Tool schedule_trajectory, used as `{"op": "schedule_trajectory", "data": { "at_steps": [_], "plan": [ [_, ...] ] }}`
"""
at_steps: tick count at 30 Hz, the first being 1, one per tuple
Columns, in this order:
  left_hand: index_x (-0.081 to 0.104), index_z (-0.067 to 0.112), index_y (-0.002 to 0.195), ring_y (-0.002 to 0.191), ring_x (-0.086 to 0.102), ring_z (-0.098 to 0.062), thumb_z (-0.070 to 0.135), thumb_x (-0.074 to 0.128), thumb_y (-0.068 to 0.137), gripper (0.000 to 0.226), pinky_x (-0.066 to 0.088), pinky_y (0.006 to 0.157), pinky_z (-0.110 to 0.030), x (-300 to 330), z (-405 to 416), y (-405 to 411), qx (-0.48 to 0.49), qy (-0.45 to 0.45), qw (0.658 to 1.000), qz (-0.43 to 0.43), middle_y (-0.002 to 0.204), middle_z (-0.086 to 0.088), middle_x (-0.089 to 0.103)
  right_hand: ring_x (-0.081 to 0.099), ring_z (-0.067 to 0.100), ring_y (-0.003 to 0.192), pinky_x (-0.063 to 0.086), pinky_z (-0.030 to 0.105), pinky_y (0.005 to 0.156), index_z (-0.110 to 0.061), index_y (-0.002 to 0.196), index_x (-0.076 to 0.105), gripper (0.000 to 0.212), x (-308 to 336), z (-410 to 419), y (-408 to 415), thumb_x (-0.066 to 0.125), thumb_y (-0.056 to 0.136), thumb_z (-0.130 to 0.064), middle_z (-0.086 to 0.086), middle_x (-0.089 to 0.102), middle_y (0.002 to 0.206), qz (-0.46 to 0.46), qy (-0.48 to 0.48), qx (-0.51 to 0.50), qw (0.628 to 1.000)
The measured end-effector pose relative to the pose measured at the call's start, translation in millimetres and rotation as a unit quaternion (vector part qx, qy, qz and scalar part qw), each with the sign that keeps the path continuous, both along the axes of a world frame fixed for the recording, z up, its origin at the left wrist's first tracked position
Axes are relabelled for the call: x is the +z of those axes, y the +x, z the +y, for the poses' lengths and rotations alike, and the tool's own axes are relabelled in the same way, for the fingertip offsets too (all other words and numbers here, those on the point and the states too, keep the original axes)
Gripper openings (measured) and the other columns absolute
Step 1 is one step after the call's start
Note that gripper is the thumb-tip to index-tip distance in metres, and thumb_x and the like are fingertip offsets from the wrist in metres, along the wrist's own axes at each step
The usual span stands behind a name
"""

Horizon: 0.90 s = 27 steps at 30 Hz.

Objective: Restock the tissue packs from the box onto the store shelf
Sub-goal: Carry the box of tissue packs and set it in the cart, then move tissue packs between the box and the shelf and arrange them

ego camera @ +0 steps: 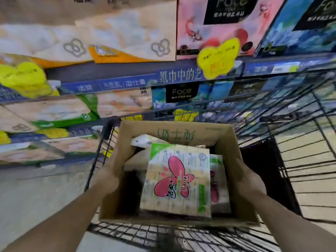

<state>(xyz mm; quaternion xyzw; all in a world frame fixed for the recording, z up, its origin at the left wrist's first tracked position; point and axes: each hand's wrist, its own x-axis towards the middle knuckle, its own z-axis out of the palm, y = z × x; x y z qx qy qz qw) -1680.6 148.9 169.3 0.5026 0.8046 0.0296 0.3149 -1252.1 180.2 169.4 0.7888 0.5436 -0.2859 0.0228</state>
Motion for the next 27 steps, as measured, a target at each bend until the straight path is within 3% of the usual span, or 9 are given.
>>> {"op": "schedule_trajectory", "data": {
  "at_steps": [3,5,7,10,13,19,21,24,27],
  "plan": [
    [-0.01,0.041,0.148,0.06,0.055,-0.026,0.013,0.05,0.084,0.092,0.036,0.051,-0.028,7,-11,10,-0.018,-0.015,0.999,0.042,0.083,-0.005,0.061,0.063,0.034,0.105,0.053,0.038,0.084,-0.042,0.148,0.02,0.071,-12,-9,-12,0.049,0.089,-0.016,0.01,0.061,0.127,-0.006,-0.06,0.004,0.998],
    [-0.014,0.041,0.148,0.06,0.055,-0.028,0.007,0.051,0.086,0.096,0.041,0.052,-0.031,9,-3,7,-0.029,-0.022,0.998,0.048,0.083,-0.011,0.059,0.06,0.036,0.108,0.053,0.041,0.086,-0.04,0.15,0.015,0.077,-11,-5,-16,0.051,0.088,-0.013,0.013,0.058,0.128,0.006,-0.075,-0.001,0.997],
    [-0.015,0.04,0.148,0.073,0.061,-0.033,0.01,0.053,0.086,0.096,0.049,0.062,-0.036,8,4,2,-0.042,-0.028,0.999,0.016,0.1,-0.018,0.063,0.049,0.038,0.123,0.048,0.044,0.095,-0.035,0.15,0.016,0.078,-6,-2,-23,0.056,0.086,-0.017,0.017,0.048,0.139,0.025,-0.086,-0.023,0.996],
    [-0.004,0.039,0.151,0.106,0.057,-0.038,0.014,0.056,0.084,0.093,0.049,0.085,-0.04,21,5,9,-0.002,0.008,1.0,-0.02,0.129,-0.018,0.048,0.02,0.037,0.142,0.03,0.048,0.111,-0.031,0.148,0.023,0.074,10,1,-43,0.061,0.085,-0.027,0.013,0.018,0.157,-0.025,-0.03,-0.059,0.998],
    [0.02,0.028,0.15,0.135,0.032,-0.035,0.017,0.061,0.083,0.08,0.03,0.11,-0.044,32,5,29,0.0,0.102,0.994,0.041,0.149,-0.014,0.03,0.028,0.037,0.137,0.03,0.047,0.109,-0.024,0.147,0.031,0.066,19,0,-68,0.06,0.087,-0.024,0.014,0.03,0.151,-0.017,0.047,-0.054,0.997],
    [0.038,0.026,0.143,0.13,0.041,-0.029,0.046,0.054,0.085,0.063,0.014,0.117,-0.048,21,0,63,-0.062,0.078,0.992,0.077,0.139,-0.006,0.049,0.051,0.028,0.121,0.039,0.027,0.085,-0.018,0.147,0.029,0.064,6,-14,-99,0.059,0.092,-0.032,0.009,0.049,0.136,0.203,-0.074,-0.133,0.967],
    [0.044,0.023,0.139,0.126,0.045,-0.03,0.05,0.052,0.086,0.06,0.014,0.117,-0.049,17,-4,70,-0.066,0.091,0.989,0.093,0.133,-0.007,0.054,0.051,0.028,0.122,0.043,0.03,0.09,-0.016,0.147,0.028,0.071,0,-19,-100,0.062,0.089,-0.042,0.008,0.048,0.139,0.247,-0.13,-0.172,0.945],
    [0.043,0.027,0.134,0.12,0.05,-0.027,0.055,0.054,0.086,0.057,0.038,0.106,-0.045,0,-10,79,-0.045,0.027,0.998,-0.035,0.131,-0.004,0.054,0.048,0.027,0.125,0.039,0.042,0.106,-0.016,0.136,0.041,0.072,-8,-26,-97,0.069,0.08,-0.051,0.001,0.053,0.125,0.305,-0.193,-0.189,0.913],
    [0.043,0.033,0.132,0.117,0.056,-0.016,0.078,0.06,0.062,0.085,0.052,0.096,-0.041,-22,-9,86,0.053,-0.068,0.963,-0.256,0.131,0.002,0.054,0.054,0.023,0.116,0.04,0.051,0.105,-0.021,0.107,0.059,0.038,-4,-28,-96,0.074,0.078,-0.041,-0.005,0.064,0.112,0.372,-0.216,-0.208,0.879]
  ]
}}
